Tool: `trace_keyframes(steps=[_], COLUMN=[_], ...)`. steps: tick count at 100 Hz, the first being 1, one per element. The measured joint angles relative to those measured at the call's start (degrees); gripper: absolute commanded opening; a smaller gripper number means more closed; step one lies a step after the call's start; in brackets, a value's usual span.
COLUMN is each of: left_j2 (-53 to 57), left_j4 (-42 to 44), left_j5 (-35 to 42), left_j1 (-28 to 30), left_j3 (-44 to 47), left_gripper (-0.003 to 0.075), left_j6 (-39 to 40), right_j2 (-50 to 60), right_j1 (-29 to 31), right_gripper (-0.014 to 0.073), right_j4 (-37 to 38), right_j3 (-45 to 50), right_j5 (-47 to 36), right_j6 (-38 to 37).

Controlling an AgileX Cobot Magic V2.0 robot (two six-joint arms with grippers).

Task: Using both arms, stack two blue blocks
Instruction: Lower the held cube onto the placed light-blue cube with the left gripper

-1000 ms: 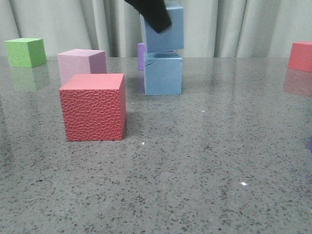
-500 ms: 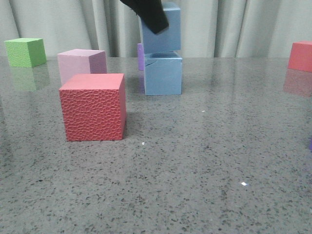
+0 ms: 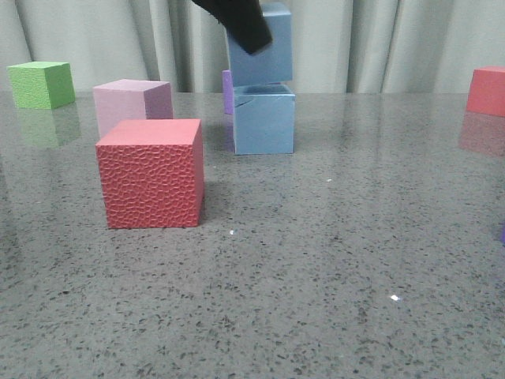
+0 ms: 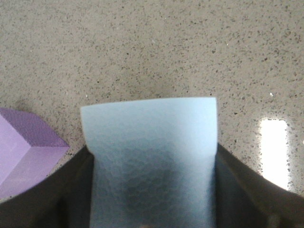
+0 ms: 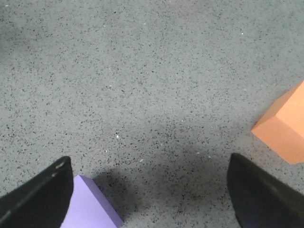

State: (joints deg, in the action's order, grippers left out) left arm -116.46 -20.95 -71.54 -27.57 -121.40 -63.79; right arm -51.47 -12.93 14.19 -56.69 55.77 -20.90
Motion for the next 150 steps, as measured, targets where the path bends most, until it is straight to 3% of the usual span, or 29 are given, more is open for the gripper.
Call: trace_keyframes(steps=[150], left_j2=[0.0], left_j4=[-0.5], left_j5=[0.5], left_j1=[0.0], left_j3=[0.0], left_gripper=[0.0190], left_j6=[-2.6], right_j2=[0.0], right_j1=[0.0], right_gripper=[0.0646], right_j4=[0.0], right_j3=[0.0], right_j5=[0.0], right_j6=[0.0])
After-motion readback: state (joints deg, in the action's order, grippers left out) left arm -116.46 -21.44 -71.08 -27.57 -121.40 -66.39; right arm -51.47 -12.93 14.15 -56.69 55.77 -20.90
